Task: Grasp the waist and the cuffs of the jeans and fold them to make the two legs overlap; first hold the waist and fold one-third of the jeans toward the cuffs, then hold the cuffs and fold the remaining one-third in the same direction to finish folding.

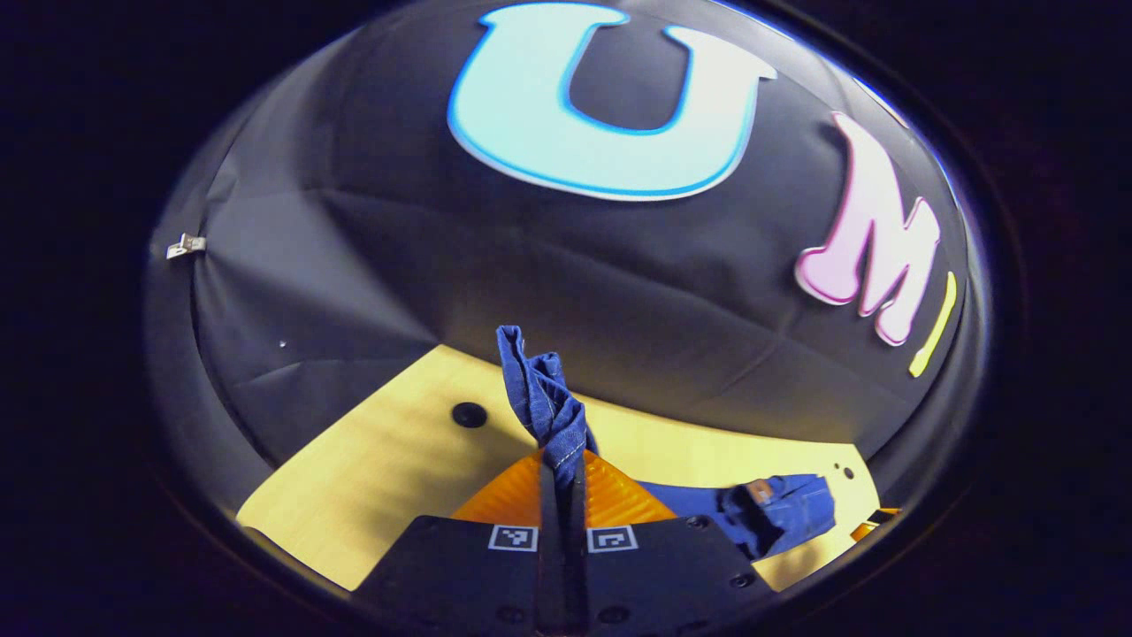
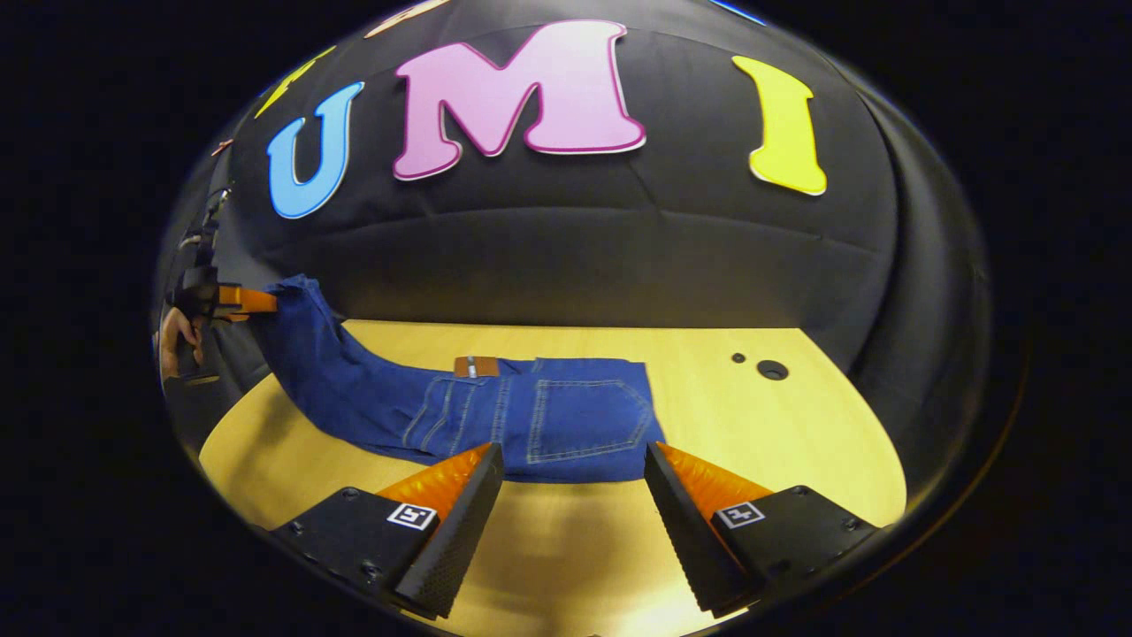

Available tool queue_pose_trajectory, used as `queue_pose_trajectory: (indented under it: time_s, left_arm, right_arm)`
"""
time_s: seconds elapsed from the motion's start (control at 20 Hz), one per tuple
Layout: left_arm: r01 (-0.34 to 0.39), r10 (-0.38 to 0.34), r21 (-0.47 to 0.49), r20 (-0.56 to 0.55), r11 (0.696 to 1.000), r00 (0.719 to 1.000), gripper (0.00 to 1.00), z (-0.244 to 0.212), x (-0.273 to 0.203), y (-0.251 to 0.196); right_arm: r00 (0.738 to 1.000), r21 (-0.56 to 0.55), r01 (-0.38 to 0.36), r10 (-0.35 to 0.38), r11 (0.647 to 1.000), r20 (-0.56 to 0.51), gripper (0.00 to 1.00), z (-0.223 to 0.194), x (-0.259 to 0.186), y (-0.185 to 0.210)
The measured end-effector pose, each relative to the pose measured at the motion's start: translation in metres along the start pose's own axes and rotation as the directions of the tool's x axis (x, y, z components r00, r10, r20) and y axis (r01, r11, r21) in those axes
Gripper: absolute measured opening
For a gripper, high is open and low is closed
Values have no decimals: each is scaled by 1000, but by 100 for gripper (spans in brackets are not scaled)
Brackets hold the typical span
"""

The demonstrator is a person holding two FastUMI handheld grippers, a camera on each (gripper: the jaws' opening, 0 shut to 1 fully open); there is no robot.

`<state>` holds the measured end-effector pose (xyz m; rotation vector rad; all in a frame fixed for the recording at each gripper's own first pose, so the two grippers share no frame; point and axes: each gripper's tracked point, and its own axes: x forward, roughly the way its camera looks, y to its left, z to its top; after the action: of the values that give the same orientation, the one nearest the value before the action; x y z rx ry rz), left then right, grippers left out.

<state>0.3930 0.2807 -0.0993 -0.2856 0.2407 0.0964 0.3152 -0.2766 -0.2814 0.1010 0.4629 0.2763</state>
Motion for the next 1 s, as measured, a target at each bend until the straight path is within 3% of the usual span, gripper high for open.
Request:
queue_pose_trajectory:
  time_s: [0.25, 0.5, 0.65, 0.75, 0.85, 1.0]
  left_arm:
    - [192, -192, 8, -27, 981, 981, 6, 5, -22, -178]
    - [355, -352, 31, -86, 934, 932, 6, -34, -9, -326]
    - [398, -392, 25, -124, 917, 912, 6, -70, 13, -378]
    - [442, -431, 10, -200, 897, 880, 6, -109, 21, -409]
    - [439, -421, 10, -267, 899, 867, 7, -157, 36, -427]
    - [454, -434, 15, -269, 891, 860, 25, -178, 36, -438]
  right_arm:
    - [998, 12, 52, -53, 999, 38, 98, 26, -38, -44]
    - [993, 77, 105, -109, 991, 46, 98, 29, -66, -85]
    - [989, 90, 139, -142, 986, 34, 98, 20, -82, -106]
    - [987, 107, 152, -156, 983, 29, 98, 13, -91, -117]
    - [987, 138, 153, -157, 979, 21, 98, 7, -99, -125]
    - [984, 150, 169, -176, 974, 31, 98, 8, -108, -134]
